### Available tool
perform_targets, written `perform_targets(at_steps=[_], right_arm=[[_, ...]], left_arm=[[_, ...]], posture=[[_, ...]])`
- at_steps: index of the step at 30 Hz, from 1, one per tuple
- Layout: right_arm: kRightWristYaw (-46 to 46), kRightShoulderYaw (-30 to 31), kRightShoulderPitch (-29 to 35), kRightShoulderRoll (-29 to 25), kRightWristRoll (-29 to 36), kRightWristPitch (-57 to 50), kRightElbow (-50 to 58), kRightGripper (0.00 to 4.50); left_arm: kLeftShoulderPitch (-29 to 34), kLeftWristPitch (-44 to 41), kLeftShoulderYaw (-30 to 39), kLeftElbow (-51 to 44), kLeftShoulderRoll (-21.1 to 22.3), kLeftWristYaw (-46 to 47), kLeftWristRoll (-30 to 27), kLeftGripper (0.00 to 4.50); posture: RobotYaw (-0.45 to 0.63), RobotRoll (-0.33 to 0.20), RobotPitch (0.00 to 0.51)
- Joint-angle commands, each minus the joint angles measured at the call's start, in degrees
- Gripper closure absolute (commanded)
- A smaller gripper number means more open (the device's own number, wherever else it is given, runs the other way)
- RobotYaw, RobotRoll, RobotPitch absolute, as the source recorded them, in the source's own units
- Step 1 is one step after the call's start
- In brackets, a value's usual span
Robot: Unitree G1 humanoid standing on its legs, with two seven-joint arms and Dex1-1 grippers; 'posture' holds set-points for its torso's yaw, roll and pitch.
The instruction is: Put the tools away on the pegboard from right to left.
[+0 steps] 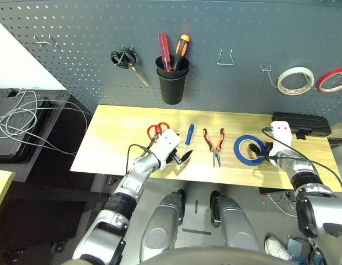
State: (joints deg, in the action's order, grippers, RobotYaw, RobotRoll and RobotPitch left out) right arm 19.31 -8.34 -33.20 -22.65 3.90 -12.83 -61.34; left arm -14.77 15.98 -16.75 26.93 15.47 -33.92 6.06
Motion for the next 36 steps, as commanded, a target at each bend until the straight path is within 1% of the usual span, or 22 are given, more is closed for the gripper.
perform_targets(at_steps=[1,3,7,8,9,14,19,22,25,27,31,36], right_arm=[[-0.7,0.8,1.1,1.2,-0.6,-2.6,-1.4,1.30],[-1.4,0.8,1.0,1.2,-0.7,-3.3,-1.3,2.08],[-1.5,0.8,1.0,1.2,-0.7,-3.7,-1.0,3.41],[-1.5,0.8,0.9,1.1,-0.8,-3.7,-0.6,3.67],[-1.5,0.8,0.9,1.0,-0.8,-3.7,-0.3,3.76],[-0.3,0.8,2.1,0.4,-0.4,-2.7,4.4,3.76],[2.7,2.1,7.7,-0.5,-0.5,0.1,17.2,3.77],[4.2,2.3,12.3,-0.9,-0.5,7.1,26.0,3.77],[4.4,2.3,14.7,-1.2,-0.6,10.9,31.0,3.77],[3.8,1.9,15.3,-1.8,-1.0,14.0,33.1,3.77],[3.5,3.3,15.6,-3.8,-4.1,22.7,34.9,3.77],[4.0,4.2,15.9,-5.0,-5.7,31.9,37.2,3.77]], left_arm=[[1.3,6.8,-2.5,-0.8,0.6,-2.5,1.0,0.00],[1.2,8.5,-2.7,-0.5,0.6,-2.4,1.2,0.00],[0.4,10.2,-2.4,0.7,0.3,-1.6,1.5,0.00],[-0.1,10.5,-2.3,1.3,0.1,-1.4,1.5,0.00],[-0.6,10.7,-2.1,1.9,0.0,-1.2,1.5,0.00],[-2.5,12.5,-1.2,4.2,-0.5,0.0,1.0,0.00],[-3.0,15.9,0.1,4.1,-0.3,2.3,1.1,0.00],[-2.6,17.3,0.8,3.4,-0.2,3.4,1.1,0.00],[-2.3,18.0,0.8,2.8,-0.1,3.8,1.1,0.00],[-2.1,18.5,0.9,1.7,-0.2,4.4,1.2,0.00],[-1.9,19.0,1.0,-0.3,-0.4,5.2,0.9,0.00],[-2.0,19.1,1.1,-2.5,-0.4,5.7,0.6,0.00]], posture=[[0.05,0.000,0.290],[0.04,0.000,0.287],[0.04,0.000,0.284],[0.03,0.000,0.271],[0.03,0.000,0.264],[0.02,0.000,0.245],[0.01,0.000,0.237],[0.01,0.000,0.234],[0.01,0.000,0.234],[0.01,0.000,0.235],[0.00,0.000,0.237],[0.01,0.000,0.239]])
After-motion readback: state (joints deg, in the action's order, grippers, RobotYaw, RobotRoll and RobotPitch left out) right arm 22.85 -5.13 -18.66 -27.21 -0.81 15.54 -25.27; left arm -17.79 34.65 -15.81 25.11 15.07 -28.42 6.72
